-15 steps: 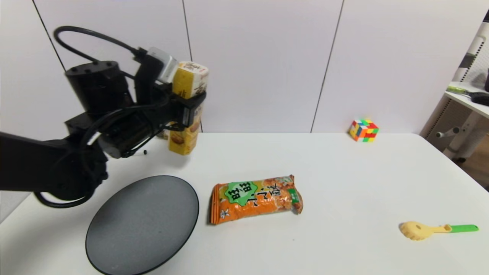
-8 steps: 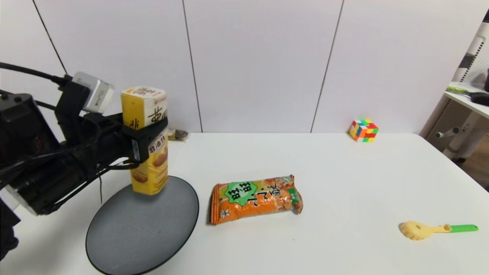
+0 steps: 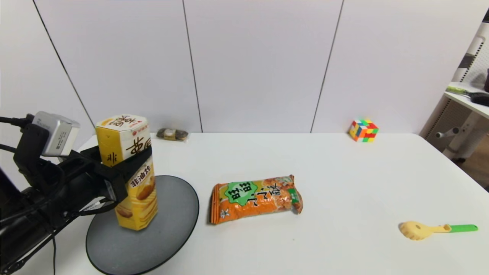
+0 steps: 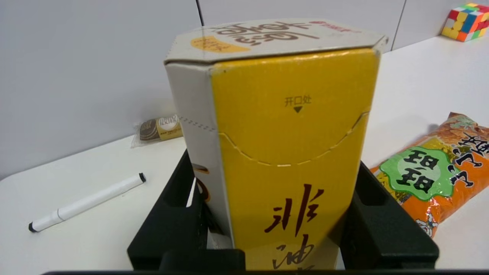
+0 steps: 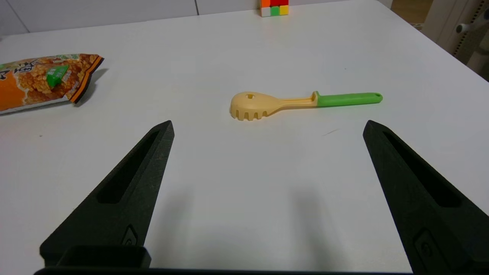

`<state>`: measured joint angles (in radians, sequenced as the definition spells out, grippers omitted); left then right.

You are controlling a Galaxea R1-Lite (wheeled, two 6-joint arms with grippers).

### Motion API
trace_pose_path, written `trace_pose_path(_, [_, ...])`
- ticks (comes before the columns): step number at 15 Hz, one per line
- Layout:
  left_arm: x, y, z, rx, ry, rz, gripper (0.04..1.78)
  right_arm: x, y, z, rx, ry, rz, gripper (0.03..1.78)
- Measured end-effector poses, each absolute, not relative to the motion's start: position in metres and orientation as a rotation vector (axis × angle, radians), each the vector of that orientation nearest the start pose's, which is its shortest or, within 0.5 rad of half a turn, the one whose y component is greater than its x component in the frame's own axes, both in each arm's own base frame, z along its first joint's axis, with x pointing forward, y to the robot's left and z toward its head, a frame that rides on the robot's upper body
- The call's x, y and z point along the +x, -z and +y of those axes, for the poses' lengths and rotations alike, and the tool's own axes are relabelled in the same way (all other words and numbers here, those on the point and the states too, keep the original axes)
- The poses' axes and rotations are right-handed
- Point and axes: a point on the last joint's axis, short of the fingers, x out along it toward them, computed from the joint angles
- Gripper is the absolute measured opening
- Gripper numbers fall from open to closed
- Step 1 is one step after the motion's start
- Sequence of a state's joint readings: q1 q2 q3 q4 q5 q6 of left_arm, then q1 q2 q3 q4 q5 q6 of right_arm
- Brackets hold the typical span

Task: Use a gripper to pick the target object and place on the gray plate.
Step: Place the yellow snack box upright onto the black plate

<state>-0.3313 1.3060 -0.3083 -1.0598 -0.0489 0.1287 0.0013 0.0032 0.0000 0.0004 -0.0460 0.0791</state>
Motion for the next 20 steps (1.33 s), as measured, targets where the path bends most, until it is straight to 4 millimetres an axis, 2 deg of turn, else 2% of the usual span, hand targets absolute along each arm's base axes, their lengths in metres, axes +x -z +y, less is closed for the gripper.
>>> trace_pose_path(5, [0.17,-0.184,-0.059,0.077,0.359,-0.118,0.89,-0.023,-0.076,-0.001,0.079,0.044,0.001,1.71])
trace_pose_path(11, [0.172,-0.163,-0.06,0.07,0.344,-0.075,0.89,-0.023,-0.076,-0.001,0.079,0.044,0.001,1.71])
trace_pose_path(16, [0.178,-0.158,-0.062,0.073,0.342,-0.066,0.89,-0.023,-0.076,-0.001,0.079,0.045,0.002,1.71])
trace_pose_path(20, [0.179,-0.157,-0.062,0.076,0.342,-0.061,1.23,-0.023,-0.076,-0.001,0.079,0.045,0.002,1.71])
